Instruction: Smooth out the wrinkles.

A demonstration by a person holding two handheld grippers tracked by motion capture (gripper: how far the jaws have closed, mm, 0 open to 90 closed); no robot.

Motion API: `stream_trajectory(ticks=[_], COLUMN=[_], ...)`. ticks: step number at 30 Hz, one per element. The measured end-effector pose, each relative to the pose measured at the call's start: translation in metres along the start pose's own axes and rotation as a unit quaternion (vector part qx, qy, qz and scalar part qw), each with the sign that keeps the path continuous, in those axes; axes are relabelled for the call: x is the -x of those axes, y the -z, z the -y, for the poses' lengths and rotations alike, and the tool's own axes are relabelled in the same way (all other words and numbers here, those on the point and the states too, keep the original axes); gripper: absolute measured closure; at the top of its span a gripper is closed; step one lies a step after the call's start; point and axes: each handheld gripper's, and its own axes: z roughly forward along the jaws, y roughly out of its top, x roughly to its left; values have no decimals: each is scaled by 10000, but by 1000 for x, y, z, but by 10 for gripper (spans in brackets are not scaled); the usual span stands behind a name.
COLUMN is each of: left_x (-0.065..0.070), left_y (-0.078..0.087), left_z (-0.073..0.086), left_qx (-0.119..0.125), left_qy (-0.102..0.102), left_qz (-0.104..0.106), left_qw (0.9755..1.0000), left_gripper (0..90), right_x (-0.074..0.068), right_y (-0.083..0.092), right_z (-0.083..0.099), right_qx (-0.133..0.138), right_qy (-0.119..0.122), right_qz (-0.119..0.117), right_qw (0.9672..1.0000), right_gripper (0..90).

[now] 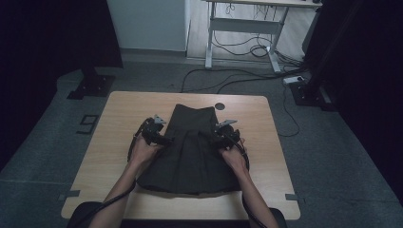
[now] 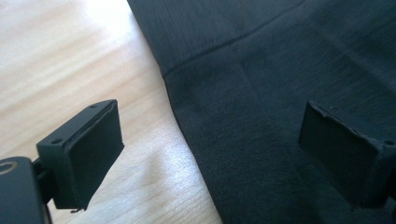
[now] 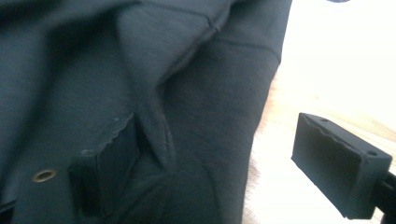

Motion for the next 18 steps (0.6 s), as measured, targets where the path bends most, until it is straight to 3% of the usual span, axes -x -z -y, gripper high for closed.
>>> stream_trajectory(ticks=[4,9,10,15,18], left_x=[2,1,1,5,12], left_y=[-11,-16,-15,-10,-3], left_z=[4,11,14,23,30], left_qx=[-128,-98,-74,-40,-43], left_qy=[-34,43,186,283,234], left_qz=[-29,148,236,405,453], left_qw=[9999,9998,9995,9988,9987], left_gripper=[61,86,94,96,96], right_x=[1,7,8,5,-1], right_y=[-13,-14,-13,-8,0], right_z=[6,15,17,23,32], right_qx=[-160,-22,-34,16,47], right_qy=[60,-205,-281,-138,-53], right_qz=[106,-43,-100,-170,-241], right_qw=[9998,9998,9995,9998,9997], right_gripper=[141,135,139,141,141])
